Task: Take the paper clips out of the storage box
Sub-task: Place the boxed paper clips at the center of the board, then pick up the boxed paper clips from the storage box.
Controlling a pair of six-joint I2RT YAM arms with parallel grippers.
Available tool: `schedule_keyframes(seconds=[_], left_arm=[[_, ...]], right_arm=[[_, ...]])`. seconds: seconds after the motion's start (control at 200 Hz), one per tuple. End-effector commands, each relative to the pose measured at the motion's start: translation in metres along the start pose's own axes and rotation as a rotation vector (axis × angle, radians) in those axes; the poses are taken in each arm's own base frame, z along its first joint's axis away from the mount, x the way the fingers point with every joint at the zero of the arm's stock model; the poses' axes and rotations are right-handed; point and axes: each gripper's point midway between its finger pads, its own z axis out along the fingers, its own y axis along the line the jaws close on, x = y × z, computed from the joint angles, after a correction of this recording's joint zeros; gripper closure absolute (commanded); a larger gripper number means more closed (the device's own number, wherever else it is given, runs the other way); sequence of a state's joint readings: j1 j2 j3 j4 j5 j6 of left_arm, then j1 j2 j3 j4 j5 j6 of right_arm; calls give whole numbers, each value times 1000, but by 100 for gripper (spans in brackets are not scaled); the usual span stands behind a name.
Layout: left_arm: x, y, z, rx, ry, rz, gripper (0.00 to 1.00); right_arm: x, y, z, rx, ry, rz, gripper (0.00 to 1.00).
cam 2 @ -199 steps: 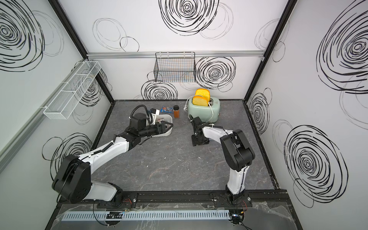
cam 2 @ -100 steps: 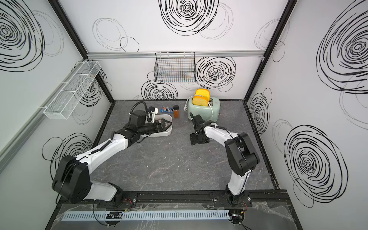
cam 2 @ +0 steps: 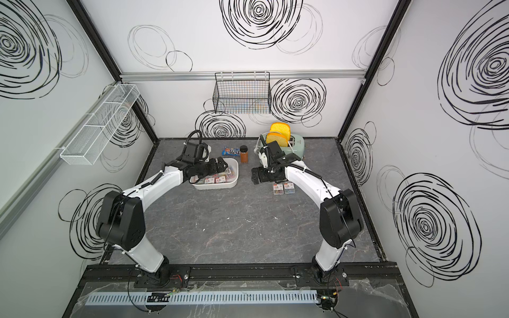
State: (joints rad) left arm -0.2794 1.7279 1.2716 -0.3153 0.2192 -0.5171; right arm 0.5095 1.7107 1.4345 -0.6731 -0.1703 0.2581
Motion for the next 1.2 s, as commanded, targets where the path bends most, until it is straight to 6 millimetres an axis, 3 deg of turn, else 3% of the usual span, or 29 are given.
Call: schedule_keyframes(seconds=[0.0, 0.225, 0.56, 1.196], left_arm=[[-15, 23, 5, -150, -17, 51, 1], [-32, 54, 19, -323, -37, 65, 2], [-34, 89, 42, -446, -18, 51, 10], [-42, 102, 70, -453, -21, 38, 12]], right_arm=[[-5, 1, -2, -16, 11, -11, 1], [-9, -9, -7, -11, 0, -2, 1], [-9, -17, -5, -18, 1, 21, 1], [-3, -24, 5, -32, 26, 42, 1]])
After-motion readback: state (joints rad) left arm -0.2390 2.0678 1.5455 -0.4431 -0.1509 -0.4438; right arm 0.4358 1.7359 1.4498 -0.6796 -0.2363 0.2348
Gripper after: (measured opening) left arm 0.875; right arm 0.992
